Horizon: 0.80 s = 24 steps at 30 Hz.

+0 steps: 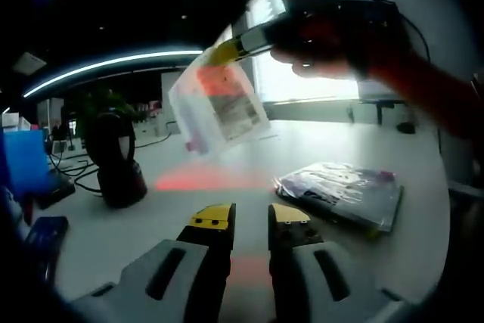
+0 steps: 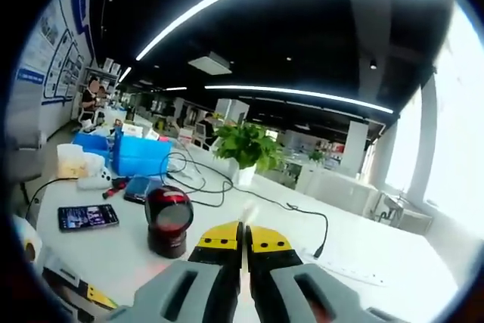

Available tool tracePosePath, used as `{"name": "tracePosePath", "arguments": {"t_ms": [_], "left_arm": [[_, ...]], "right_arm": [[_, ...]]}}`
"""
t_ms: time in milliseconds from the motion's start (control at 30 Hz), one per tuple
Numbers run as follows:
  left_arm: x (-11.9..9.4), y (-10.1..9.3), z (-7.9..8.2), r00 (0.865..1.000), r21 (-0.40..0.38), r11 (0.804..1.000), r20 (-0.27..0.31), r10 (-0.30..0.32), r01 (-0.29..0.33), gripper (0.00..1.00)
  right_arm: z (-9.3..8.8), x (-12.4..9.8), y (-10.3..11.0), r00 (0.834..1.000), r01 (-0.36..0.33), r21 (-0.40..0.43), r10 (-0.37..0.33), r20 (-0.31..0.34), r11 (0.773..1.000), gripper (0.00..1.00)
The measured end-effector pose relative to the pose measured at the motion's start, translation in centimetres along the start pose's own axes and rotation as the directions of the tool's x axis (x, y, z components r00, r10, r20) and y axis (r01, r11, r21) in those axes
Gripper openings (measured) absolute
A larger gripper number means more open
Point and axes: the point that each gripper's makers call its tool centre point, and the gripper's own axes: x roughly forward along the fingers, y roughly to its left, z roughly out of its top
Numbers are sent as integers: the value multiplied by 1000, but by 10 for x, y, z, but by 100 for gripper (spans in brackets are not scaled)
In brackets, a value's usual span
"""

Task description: Clip sheet goods on table flip sheet goods clip sheet goods scan sheet goods put sheet goods back to table

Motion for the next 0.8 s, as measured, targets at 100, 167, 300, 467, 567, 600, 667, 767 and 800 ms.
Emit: {"name": "tracePosePath", "arguments": {"t_ms": [100, 167, 300, 467, 567, 600, 667, 767, 800], "left_arm": [[0, 0, 0, 1000, 0, 1000, 0, 0, 0, 11], [0, 0, 0, 1000, 0, 1000, 0, 0, 0, 11], [0, 0, 0, 1000, 0, 1000, -1, 1, -1, 11], [0, 0, 0, 1000, 0, 1000, -2, 1, -1, 11], [-1, 0, 0, 1000, 0, 1000, -2, 1, -1, 11], [-1, 0, 0, 1000, 0, 1000, -2, 1, -1, 11], [0, 0, 0, 1000, 0, 1000, -2, 2, -2, 11], [0, 0, -1, 1000, 1, 1000, -3, 2, -2, 11], [0, 0, -1, 1000, 1, 1000, -3, 2, -2, 11]], "right_arm": [[-1, -4, -1, 1000, -19, 7, 19, -4, 1000, 0], [-2, -6, -1, 1000, -27, 5, 27, -6, 1000, 0], [-3, -12, -6, 999, -35, -9, 35, -10, 999, 0], [-7, -20, -14, 999, -44, -1, 44, -20, 999, 0], [-9, -24, -19, 998, -48, 11, 48, -29, 999, 0], [-10, -26, -21, 998, -47, 13, 48, -31, 999, 0], [-10, -28, -23, 998, -49, 20, 49, -34, 999, 0], [-13, -33, -27, 998, -53, 31, 54, -39, 998, 0], [-14, -35, -28, 997, -55, 32, 56, -43, 998, 0]]}}
